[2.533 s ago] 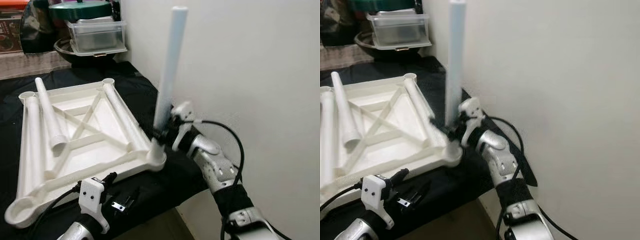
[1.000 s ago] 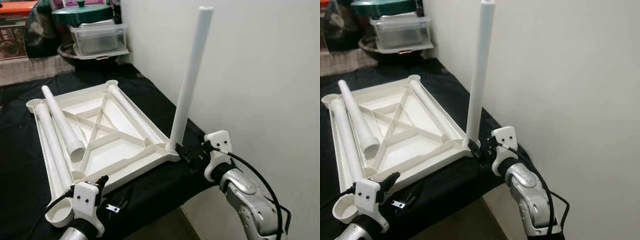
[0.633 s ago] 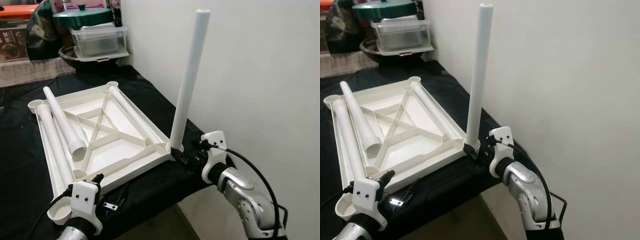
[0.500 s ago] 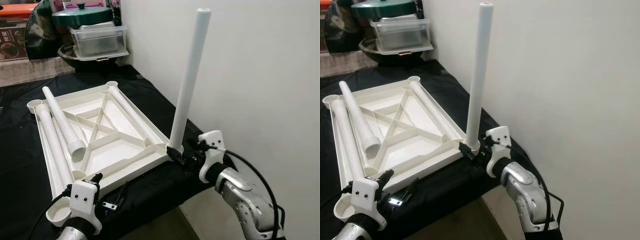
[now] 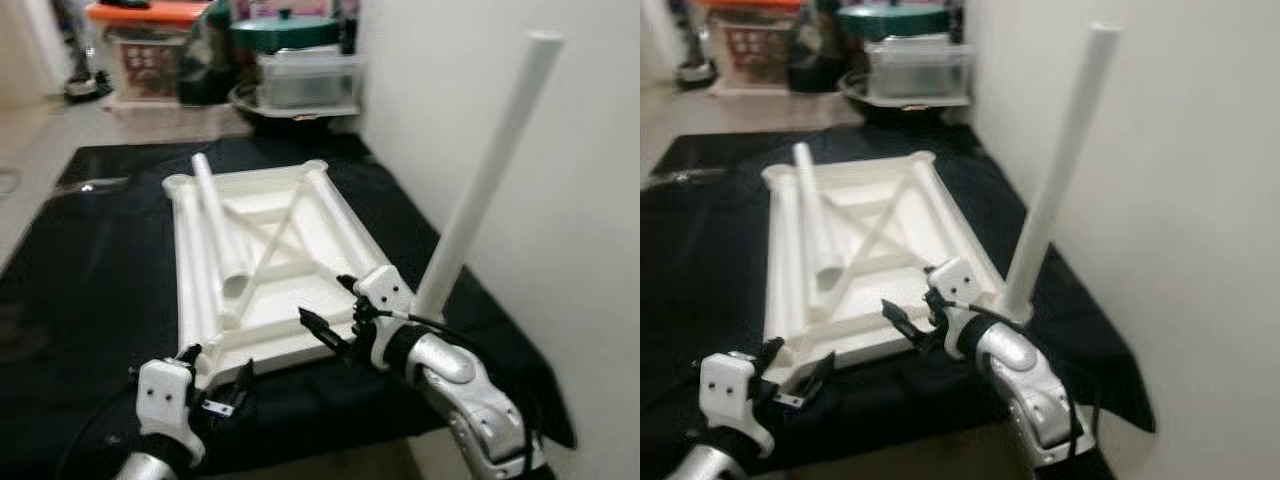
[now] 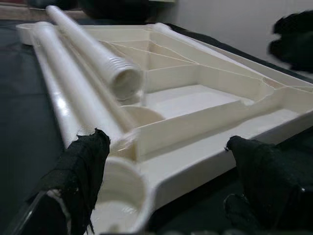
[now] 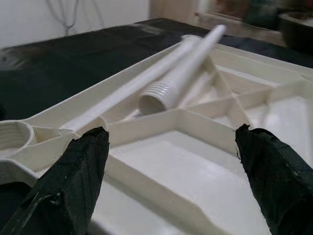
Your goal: Building children table
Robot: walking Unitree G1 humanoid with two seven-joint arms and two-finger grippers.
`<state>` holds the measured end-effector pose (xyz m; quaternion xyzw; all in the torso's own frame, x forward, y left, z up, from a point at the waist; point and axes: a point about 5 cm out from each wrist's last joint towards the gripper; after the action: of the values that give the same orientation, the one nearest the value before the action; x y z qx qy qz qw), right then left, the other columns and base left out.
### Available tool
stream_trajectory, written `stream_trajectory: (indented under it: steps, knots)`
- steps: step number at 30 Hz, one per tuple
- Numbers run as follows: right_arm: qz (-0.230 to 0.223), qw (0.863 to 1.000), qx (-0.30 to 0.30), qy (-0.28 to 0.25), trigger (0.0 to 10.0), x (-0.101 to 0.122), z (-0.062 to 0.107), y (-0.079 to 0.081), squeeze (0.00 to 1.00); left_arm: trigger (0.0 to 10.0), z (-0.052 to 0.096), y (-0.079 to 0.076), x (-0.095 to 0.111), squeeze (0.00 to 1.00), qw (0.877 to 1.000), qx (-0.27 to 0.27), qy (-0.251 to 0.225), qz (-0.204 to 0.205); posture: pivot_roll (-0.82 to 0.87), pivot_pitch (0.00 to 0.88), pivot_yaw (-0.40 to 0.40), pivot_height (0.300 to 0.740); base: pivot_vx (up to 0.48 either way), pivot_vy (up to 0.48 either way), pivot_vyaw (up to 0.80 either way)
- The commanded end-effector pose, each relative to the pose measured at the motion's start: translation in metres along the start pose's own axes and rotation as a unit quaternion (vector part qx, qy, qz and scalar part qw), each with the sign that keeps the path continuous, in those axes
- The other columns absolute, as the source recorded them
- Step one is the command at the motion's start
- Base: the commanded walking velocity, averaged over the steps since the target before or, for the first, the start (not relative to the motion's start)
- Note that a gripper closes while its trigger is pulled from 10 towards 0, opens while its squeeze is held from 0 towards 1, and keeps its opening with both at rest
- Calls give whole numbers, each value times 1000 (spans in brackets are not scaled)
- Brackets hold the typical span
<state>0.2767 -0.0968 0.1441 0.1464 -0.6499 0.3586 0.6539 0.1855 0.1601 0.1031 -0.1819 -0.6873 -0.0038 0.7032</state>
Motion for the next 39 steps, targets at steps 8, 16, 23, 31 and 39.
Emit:
stream_trajectory:
  steps: [8,16,23,31,39]
  knots:
    - [-35,999,-13,-16,10000,4,-16,-3,0,10000,-1,4,3,0,1000,10,-10,8,63,0,-54,740,0,0,700]
    - [-33,999,-26,-35,10000,9,-21,-5,0,10000,4,4,6,0,1000,24,-15,7,66,0,-45,740,0,0,0]
    - [18,999,-5,-43,10000,9,-32,0,0,10000,16,11,2,0,997,70,-15,-8,119,0,-91,740,0,0,0]
    - [46,997,16,-63,10000,26,-54,0,0,10000,13,11,2,0,995,91,-20,-38,141,0,-116,740,0,0,400]
    - [51,998,-20,-38,10000,17,-53,-8,0,10000,-1,11,5,0,996,59,-19,-60,102,0,-67,740,0,0,200]
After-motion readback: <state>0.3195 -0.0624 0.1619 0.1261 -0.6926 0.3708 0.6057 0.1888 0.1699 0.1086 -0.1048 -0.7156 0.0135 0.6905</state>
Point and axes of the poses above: a point about 5 cm out from each wrist's last joint towards the gripper, its own z axis pointing back from the gripper into the wrist, its own x axis along the axis of the wrist's last joint, y = z × x, and after that the axes turned 10 degrees about z, right-handed
